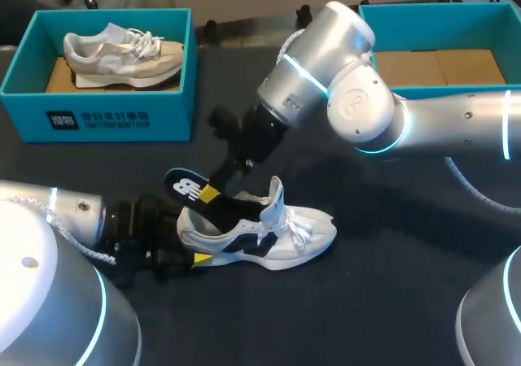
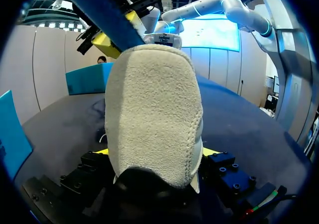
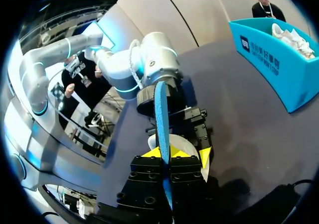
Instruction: Take the shoe out of the shoebox, open the shoe tongue, remove and reinsert the insole, then place the shoe into the shoebox
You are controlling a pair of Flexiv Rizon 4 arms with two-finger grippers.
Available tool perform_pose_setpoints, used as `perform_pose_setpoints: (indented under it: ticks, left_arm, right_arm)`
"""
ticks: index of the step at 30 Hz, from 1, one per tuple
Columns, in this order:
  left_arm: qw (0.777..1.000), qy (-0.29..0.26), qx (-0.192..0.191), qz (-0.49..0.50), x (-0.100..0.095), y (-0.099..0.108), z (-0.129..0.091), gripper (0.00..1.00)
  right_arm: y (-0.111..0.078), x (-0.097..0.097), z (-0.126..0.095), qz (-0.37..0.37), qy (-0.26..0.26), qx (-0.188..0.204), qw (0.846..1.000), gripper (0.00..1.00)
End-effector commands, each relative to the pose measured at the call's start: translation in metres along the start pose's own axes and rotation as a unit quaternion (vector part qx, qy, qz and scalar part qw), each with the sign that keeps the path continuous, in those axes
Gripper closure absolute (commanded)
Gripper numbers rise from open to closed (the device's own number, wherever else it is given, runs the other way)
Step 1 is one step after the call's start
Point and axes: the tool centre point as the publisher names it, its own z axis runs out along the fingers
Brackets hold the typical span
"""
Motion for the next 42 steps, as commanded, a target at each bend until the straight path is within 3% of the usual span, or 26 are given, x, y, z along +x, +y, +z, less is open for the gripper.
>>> perform_pose_setpoints:
  ticks: [1,9,20,30,42]
  left_arm:
    - [1.000,-0.001,-0.002,0.000,0.000,0.001,0.001,1.00]
    - [1.000,-0.001,-0.002,0.000,0.000,0.001,0.001,1.00]
    - [1.000,-0.001,-0.002,0.000,0.000,0.001,0.001,1.00]
    - [1.000,-0.001,-0.002,0.000,0.000,0.001,0.001,1.00]
    - [1.000,-0.001,-0.002,0.000,0.000,0.001,0.001,1.00]
  right_arm:
    - [0.004,0.001,-0.007,-0.018,-0.011,-0.021,1.000,1.00]
    - [0.021,-0.006,-0.030,-0.053,-0.057,-0.038,0.996,1.00]
    - [0.047,-0.020,-0.063,-0.117,-0.142,-0.095,0.978,1.00]
    - [0.077,-0.026,-0.096,-0.177,-0.236,-0.149,0.944,1.00]
    - [0.106,-0.033,-0.126,-0.232,-0.314,-0.178,0.903,1.00]
